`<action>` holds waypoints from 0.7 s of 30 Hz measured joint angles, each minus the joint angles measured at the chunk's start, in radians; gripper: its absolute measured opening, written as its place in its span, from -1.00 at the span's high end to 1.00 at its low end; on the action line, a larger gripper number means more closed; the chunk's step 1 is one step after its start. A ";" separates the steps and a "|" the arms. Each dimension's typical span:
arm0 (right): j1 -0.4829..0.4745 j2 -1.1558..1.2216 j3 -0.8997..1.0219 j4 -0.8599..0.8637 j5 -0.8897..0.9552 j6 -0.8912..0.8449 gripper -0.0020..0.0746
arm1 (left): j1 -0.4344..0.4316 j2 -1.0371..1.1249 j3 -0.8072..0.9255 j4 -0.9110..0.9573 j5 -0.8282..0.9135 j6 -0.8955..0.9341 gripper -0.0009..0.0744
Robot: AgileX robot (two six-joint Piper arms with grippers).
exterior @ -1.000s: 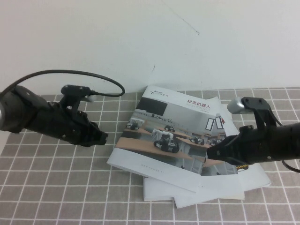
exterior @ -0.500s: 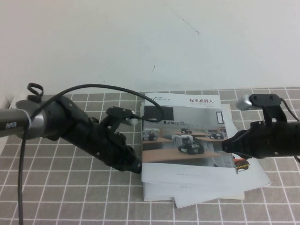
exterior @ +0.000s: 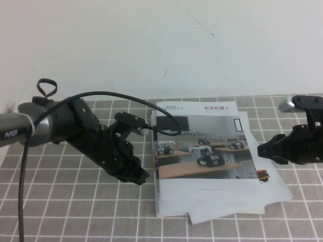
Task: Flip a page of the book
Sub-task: Open the closed book
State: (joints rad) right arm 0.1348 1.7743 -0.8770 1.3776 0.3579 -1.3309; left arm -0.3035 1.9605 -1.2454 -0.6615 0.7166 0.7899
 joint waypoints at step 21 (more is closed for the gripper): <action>-0.006 0.198 -0.121 0.000 0.121 0.000 0.18 | 0.001 -0.072 -0.014 -0.026 -0.101 0.011 0.99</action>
State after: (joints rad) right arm 0.1285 1.9726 -0.9981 1.3776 0.4787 -1.3309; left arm -0.3026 1.8889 -1.2592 -0.6875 0.6160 0.8007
